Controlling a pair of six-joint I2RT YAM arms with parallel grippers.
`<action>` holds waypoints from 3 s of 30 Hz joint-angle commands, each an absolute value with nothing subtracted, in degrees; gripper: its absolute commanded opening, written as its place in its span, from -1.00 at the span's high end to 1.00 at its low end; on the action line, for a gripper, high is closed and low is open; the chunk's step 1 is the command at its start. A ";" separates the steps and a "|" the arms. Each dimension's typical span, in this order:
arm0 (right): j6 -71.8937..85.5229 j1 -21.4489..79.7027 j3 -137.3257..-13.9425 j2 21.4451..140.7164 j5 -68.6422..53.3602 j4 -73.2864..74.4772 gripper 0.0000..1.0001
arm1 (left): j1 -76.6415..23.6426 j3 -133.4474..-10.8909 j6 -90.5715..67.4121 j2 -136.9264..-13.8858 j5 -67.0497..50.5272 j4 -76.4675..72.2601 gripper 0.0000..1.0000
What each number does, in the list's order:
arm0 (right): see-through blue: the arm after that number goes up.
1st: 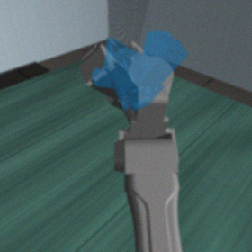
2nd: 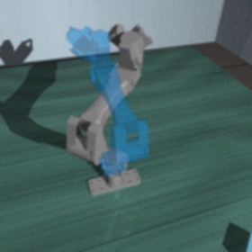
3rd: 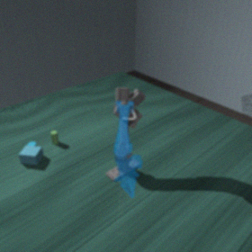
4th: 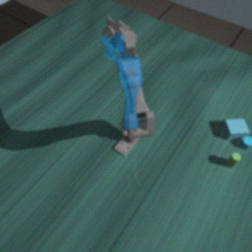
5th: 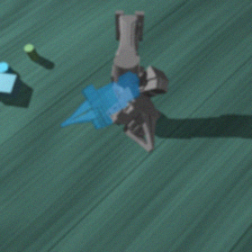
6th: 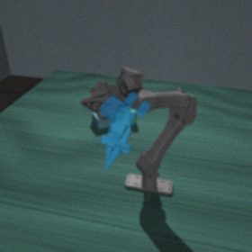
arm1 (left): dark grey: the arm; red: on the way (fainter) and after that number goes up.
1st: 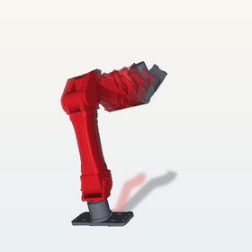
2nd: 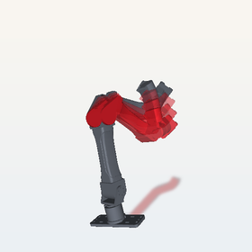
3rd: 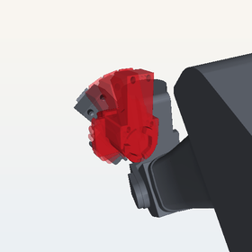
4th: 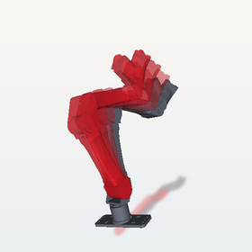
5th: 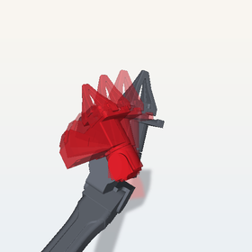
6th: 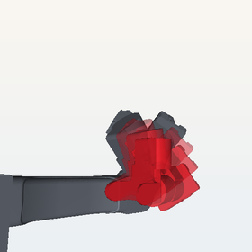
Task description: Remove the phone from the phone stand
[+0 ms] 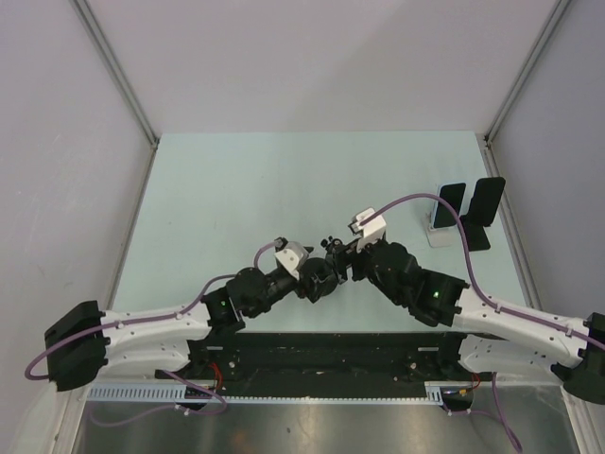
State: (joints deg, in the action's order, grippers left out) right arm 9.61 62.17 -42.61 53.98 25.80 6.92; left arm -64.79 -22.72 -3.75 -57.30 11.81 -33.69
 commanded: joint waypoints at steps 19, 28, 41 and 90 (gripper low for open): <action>10.90 64.86 -47.28 56.52 35.68 7.38 1.00 | -65.48 -28.74 -0.18 -62.67 15.21 -34.01 0.76; 3.61 64.07 -47.20 52.56 35.87 13.09 1.00 | -57.94 -24.88 -8.60 -58.28 0.45 -32.61 1.00; 0.09 58.54 -45.18 47.20 20.66 14.24 1.00 | -51.24 -23.03 -13.62 -52.65 -13.35 -31.99 1.00; 6.50 56.51 -49.74 39.99 14.68 18.28 1.00 | -47.46 -26.74 -13.18 -62.34 -8.00 -42.01 0.67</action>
State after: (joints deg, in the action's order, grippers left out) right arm 4.32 55.90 -44.73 41.65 12.21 19.73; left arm -46.30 -29.98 -14.39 -69.43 -11.33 -38.02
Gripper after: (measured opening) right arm 0.786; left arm 0.233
